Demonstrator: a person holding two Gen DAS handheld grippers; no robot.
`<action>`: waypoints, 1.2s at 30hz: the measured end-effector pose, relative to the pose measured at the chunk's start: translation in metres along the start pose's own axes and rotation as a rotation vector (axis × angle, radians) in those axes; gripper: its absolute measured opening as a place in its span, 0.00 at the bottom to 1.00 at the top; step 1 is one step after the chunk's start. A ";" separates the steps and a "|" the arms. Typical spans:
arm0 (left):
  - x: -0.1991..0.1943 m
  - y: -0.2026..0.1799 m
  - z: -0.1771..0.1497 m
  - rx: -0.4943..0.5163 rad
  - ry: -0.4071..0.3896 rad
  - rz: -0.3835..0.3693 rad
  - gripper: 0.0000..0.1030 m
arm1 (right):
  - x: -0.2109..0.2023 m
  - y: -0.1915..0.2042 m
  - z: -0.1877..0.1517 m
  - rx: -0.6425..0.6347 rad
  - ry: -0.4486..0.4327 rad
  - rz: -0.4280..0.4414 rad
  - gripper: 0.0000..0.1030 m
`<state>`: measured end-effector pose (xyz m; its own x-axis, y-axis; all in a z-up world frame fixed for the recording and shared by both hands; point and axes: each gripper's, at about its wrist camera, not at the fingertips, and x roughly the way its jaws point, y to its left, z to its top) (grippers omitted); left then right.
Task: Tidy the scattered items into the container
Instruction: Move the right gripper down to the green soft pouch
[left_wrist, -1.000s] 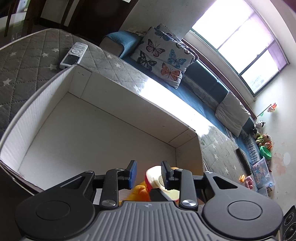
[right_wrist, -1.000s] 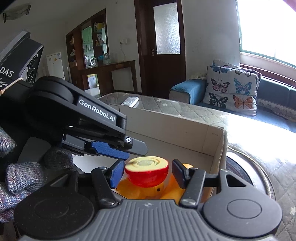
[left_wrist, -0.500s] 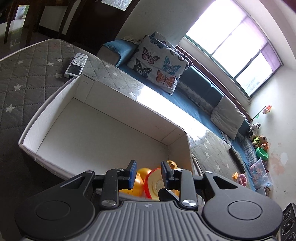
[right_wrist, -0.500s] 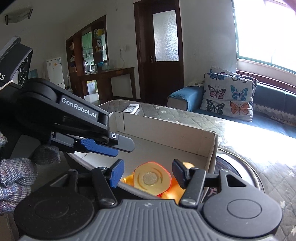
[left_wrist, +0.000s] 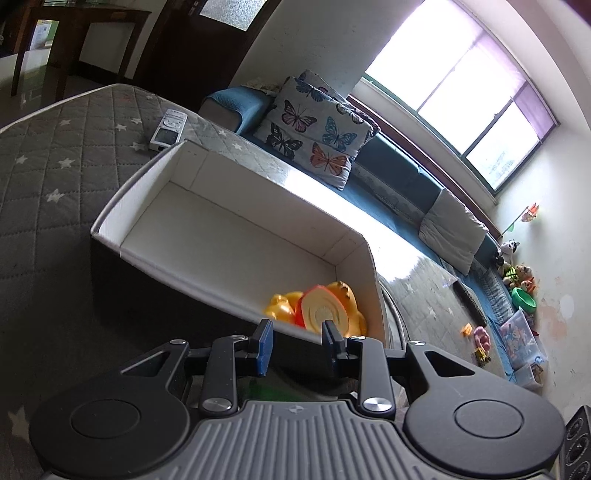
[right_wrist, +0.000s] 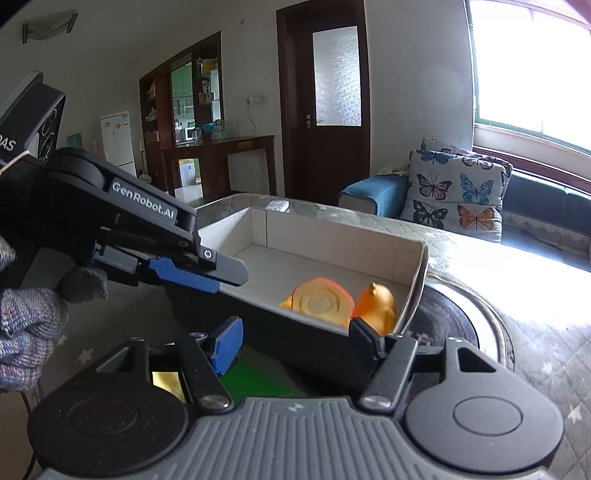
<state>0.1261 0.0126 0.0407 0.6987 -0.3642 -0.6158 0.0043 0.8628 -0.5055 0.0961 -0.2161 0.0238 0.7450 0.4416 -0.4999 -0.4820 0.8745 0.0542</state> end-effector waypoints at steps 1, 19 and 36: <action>0.000 0.000 -0.003 0.004 0.006 -0.002 0.31 | -0.002 0.001 -0.003 0.001 0.006 0.002 0.63; 0.026 0.014 -0.024 -0.027 0.106 0.018 0.31 | 0.008 0.012 -0.036 0.011 0.107 0.029 0.64; 0.041 0.024 -0.020 -0.044 0.135 0.025 0.31 | 0.025 0.022 -0.040 -0.008 0.138 0.061 0.63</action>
<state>0.1406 0.0110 -0.0087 0.5954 -0.3892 -0.7028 -0.0451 0.8573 -0.5129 0.0851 -0.1936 -0.0221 0.6440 0.4621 -0.6097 -0.5286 0.8449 0.0820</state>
